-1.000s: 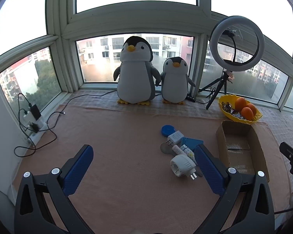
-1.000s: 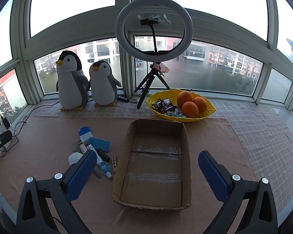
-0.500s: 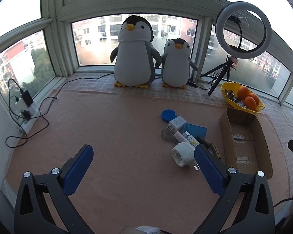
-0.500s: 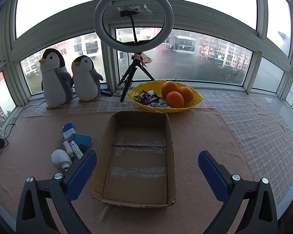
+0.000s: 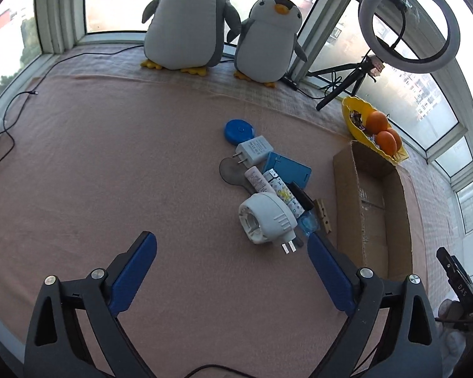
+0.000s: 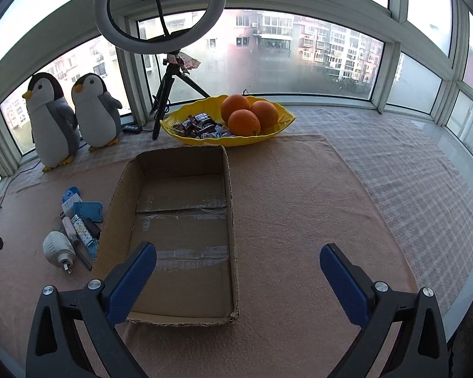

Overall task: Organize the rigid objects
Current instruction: 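Move the left tool down to the white round plug-in device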

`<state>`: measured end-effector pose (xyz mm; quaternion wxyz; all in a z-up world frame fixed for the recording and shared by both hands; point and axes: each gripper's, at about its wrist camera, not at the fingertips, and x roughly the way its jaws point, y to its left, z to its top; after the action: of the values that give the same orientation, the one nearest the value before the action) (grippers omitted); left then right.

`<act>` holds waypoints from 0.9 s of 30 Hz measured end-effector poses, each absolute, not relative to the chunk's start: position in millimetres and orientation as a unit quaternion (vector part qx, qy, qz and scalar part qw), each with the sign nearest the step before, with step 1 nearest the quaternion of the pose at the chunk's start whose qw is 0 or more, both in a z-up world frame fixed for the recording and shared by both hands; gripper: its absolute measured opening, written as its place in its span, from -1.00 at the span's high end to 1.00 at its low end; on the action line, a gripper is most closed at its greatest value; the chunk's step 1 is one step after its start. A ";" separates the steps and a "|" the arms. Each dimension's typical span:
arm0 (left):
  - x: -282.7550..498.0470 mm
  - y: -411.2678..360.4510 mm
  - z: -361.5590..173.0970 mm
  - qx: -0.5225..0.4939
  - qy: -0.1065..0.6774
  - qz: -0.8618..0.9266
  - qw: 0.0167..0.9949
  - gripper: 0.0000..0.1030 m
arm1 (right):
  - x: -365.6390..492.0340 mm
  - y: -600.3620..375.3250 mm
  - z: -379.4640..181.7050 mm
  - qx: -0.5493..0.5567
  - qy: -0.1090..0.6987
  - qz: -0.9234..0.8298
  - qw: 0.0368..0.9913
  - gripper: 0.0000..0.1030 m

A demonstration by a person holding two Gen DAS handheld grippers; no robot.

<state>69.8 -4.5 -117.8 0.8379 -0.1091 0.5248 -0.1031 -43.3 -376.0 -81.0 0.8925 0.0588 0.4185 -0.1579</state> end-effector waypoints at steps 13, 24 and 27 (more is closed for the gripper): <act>110.1 -21.3 -164.7 -0.230 0.609 -0.170 0.739 -0.42 | -39.6 -394.4 -112.4 0.075 0.450 -0.174 0.873 -0.99; 123.8 -44.4 -175.1 -0.217 0.624 -0.180 0.729 -0.19 | -37.3 -396.3 -116.0 0.070 0.455 -0.176 0.870 -0.99; 126.3 -46.2 -177.5 -0.201 0.625 -0.172 0.734 -0.19 | -36.9 -396.4 -117.7 0.071 0.457 -0.176 0.869 -0.99</act>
<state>126.3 -46.2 -177.5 0.7341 -0.2014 0.6252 -0.1722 -36.9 -396.4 -117.7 0.8690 0.0707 0.4571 -0.1755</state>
